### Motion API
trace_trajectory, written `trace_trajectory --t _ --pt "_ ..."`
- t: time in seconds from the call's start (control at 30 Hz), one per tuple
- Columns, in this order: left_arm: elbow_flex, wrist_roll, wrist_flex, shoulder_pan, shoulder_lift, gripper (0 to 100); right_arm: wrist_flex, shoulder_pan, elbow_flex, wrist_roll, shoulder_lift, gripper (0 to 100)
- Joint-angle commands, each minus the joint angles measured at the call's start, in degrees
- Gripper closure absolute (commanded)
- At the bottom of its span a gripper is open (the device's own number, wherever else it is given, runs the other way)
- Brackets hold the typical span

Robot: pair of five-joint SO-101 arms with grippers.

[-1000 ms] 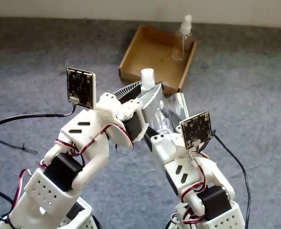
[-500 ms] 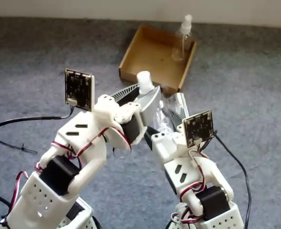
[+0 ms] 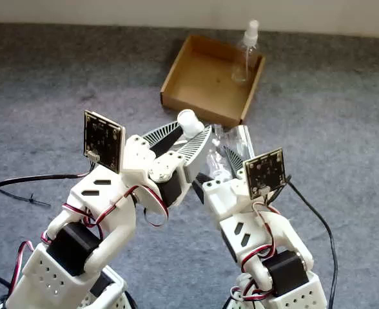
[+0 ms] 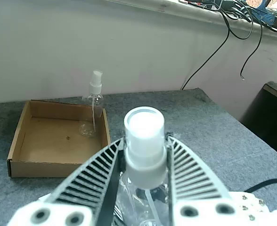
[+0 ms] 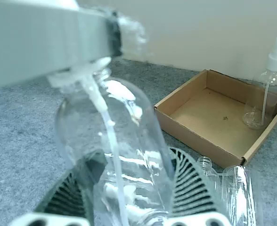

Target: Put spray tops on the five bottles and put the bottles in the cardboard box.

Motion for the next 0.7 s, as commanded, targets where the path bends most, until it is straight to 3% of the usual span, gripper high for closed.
trace_trajectory --t 0.0,0.47,0.57,0.67 --pt "1.45 -1.14 0.44 0.48 -0.66 82 -1.10 4.70 -5.41 -2.20 -0.22 99.4" --pt "-6.90 -1.32 2.73 -0.22 -1.27 81 -1.10 4.70 -4.97 -1.85 -0.13 99.4" --pt "-11.56 -2.02 7.30 -3.12 -1.27 81 -1.19 5.41 -5.41 -1.58 0.04 99.4" --pt "-14.11 -8.18 10.46 -8.31 -1.27 81 -1.19 10.42 -5.41 0.35 0.13 99.4"
